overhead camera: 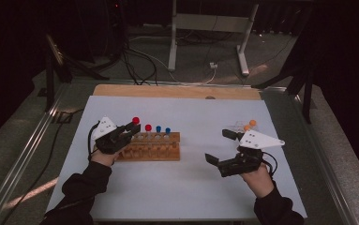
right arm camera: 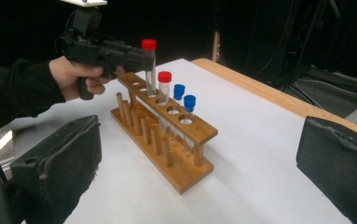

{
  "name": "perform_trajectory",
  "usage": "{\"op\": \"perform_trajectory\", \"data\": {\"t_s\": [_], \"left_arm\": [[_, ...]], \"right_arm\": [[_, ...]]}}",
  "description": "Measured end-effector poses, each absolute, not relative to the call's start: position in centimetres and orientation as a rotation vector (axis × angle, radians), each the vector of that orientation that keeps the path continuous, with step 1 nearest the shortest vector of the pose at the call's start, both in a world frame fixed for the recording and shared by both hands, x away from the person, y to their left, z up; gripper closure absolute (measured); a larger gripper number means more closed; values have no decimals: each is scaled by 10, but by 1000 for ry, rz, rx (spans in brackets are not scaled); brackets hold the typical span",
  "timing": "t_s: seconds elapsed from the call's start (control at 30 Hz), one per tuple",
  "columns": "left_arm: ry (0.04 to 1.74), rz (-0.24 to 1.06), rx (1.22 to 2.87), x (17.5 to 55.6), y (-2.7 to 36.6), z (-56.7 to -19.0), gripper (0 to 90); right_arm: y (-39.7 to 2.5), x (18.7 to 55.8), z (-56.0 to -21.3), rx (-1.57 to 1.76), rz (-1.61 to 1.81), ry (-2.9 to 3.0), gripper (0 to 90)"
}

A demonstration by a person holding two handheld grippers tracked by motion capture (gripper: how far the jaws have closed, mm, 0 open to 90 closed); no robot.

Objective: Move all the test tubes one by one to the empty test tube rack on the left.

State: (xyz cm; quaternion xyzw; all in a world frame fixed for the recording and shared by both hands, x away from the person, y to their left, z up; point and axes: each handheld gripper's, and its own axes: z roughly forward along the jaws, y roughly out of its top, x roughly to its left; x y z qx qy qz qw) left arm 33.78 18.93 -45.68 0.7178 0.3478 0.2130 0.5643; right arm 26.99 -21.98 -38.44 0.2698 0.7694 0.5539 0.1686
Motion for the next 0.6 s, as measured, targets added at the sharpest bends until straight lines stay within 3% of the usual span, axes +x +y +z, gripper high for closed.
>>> {"op": "perform_trajectory", "data": {"t_s": [0.6], "left_arm": [[924,513,1681,334,182,-473,757]], "right_arm": [[-221,269,-383,761,1573,2189,0]]}}
